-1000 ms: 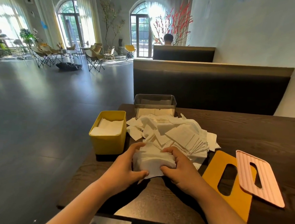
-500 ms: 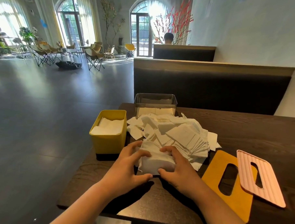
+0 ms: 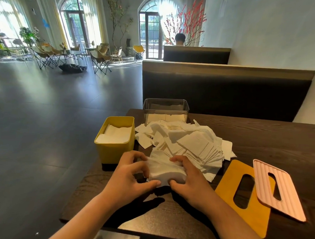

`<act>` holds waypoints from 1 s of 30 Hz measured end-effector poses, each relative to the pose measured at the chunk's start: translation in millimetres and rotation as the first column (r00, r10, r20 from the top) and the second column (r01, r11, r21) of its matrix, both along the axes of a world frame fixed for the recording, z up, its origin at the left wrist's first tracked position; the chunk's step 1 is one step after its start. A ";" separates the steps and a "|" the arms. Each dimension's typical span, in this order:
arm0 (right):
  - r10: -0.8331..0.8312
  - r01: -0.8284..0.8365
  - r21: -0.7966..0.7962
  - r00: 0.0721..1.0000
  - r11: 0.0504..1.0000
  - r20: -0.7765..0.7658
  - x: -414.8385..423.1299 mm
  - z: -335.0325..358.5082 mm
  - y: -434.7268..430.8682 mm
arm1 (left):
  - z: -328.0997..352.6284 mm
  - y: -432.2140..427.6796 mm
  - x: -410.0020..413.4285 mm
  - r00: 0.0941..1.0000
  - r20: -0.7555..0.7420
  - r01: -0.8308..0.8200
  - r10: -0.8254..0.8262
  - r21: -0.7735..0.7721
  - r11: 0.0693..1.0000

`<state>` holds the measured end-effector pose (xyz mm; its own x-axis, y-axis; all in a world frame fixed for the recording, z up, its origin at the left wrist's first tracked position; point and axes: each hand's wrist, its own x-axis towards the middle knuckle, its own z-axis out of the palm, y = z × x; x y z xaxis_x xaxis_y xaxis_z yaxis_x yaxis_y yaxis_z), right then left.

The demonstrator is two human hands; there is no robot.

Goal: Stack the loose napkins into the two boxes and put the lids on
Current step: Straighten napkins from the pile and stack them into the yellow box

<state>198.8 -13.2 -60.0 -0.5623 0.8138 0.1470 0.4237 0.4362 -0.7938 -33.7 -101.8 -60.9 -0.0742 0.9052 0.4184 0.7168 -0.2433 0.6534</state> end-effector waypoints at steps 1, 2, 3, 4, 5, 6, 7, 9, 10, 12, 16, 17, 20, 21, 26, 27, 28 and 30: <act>0.000 0.000 0.006 1.000 1.000 0.000 0.3 -0.3 0.1 | 0.8 0.2 0.8 1.000 0.005 -0.013 0.013 0.005 1.000; -0.001 0.001 0.013 1.000 1.000 0.000 0.6 -0.7 0.2 | 2.1 0.4 1.8 1.000 0.012 -0.014 0.014 -0.007 1.000; -0.003 0.003 0.021 1.000 1.000 0.000 0.9 -0.9 0.2 | 3.1 0.4 3.7 1.000 0.021 -0.002 0.003 -0.029 1.000; -0.006 0.006 0.025 1.000 1.000 0.001 1.3 -0.8 0.1 | 3.8 0.0 5.5 0.999 0.032 0.013 -0.011 -0.052 0.999; -0.010 0.010 0.025 1.000 1.000 0.005 1.1 -0.9 -0.1 | 4.8 -0.8 7.6 0.999 0.044 0.021 -0.018 -0.074 0.997; -0.013 0.013 0.023 1.000 1.000 0.007 0.8 -0.9 -0.1 | 5.7 -1.6 9.0 0.998 0.059 0.018 -0.013 -0.098 0.995; -0.015 0.015 0.021 1.000 1.000 0.007 0.5 -1.0 -0.1 | 6.1 -2.1 10.2 0.997 0.074 0.006 0.003 -0.124 0.992; -0.019 0.019 0.019 1.000 1.000 0.003 0.1 -0.9 -0.4 | 6.2 -2.6 11.3 0.995 0.085 -0.041 0.057 -0.179 0.983; -0.020 0.020 0.021 1.000 1.000 0.000 -0.1 -0.5 -0.7 | 6.4 -2.4 11.3 0.993 0.084 -0.062 0.081 -0.205 0.977; -0.019 0.019 0.029 1.000 0.999 -0.004 0.5 0.4 -1.2 | 6.8 -1.3 13.0 0.991 0.097 -0.066 0.093 -0.247 0.967; 0.020 -0.021 0.021 1.000 1.000 0.017 1.1 2.7 -3.0 | 9.0 -0.2 22.6 0.981 0.173 -0.043 0.087 -0.242 0.969; 0.023 -0.023 0.011 1.000 1.000 0.021 0.7 2.9 -3.2 | 8.7 0.8 24.0 0.974 0.204 -0.043 0.095 -0.247 0.968; 0.018 -0.018 -0.024 1.000 1.000 0.008 0.7 2.5 -4.1 | 7.7 3.3 26.3 0.964 0.259 0.012 0.060 -0.269 0.963; 0.018 -0.018 -0.025 1.000 1.000 0.005 0.6 2.6 -4.4 | 7.4 3.4 26.6 0.964 0.264 0.036 0.037 -0.265 0.963; 0.003 -0.003 -0.001 1.000 1.000 -0.010 0.2 1.3 -3.3 | 7.4 1.4 22.7 0.980 0.197 0.075 -0.029 -0.231 0.970; 0.002 -0.003 -0.002 1.000 1.000 -0.012 0.0 0.9 -3.1 | 6.6 1.8 19.9 0.988 0.148 0.075 -0.042 -0.223 0.972; 0.004 -0.004 -0.002 1.000 1.000 -0.013 -0.3 0.3 -3.2 | 6.0 2.5 17.3 0.994 0.093 0.079 -0.060 -0.215 0.973; 0.007 -0.007 0.003 1.000 1.000 -0.010 -0.3 0.2 -4.0 | 6.2 3.6 14.6 0.997 0.023 0.078 -0.075 -0.216 0.973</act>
<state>198.5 -17.2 -59.8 -0.5666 0.8092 0.1555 0.4122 0.4418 -0.7968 -19.1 -98.2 -54.8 -0.0059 0.9773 0.2116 0.6913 -0.1489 0.7071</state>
